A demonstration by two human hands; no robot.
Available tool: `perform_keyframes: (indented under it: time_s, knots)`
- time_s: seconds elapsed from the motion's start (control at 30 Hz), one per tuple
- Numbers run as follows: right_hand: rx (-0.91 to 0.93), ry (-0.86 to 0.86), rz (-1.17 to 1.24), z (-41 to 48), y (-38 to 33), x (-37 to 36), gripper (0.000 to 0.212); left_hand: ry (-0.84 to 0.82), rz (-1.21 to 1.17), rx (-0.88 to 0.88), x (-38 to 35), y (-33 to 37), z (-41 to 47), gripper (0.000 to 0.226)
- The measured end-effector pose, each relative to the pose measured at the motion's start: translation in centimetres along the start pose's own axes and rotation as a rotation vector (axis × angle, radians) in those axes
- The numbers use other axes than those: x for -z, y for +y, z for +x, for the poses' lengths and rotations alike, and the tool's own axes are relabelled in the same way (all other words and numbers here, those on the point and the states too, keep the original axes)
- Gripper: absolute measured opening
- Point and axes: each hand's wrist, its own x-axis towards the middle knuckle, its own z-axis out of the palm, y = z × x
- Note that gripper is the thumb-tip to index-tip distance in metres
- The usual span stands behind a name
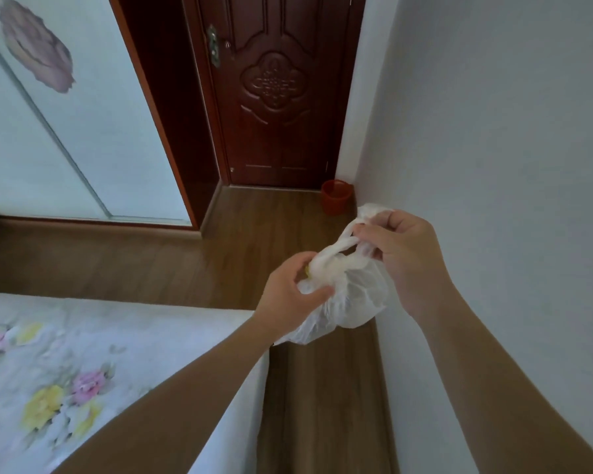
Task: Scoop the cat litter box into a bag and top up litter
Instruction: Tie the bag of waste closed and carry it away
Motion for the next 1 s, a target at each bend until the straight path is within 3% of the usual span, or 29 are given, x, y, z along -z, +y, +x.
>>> perform_keyframes:
  time_s: [0.43, 0.67, 1.0]
  knots:
    - [0.05, -0.04, -0.064, 34.9, 1.3, -4.7, 0.019, -0.002, -0.054, 0.032, 0.7, -7.6, 34.0, 0.043]
    - [-0.012, -0.047, -0.087, 53.4, 0.5, -5.2, 0.017, -0.021, -0.066, 0.032, 0.2, -9.6, 51.9, 0.041]
    - [-0.055, 0.049, -0.03, 80.4, 2.5, -7.2, 0.011, -0.154, -0.126, 0.054, -1.0, -16.0, 79.9, 0.038]
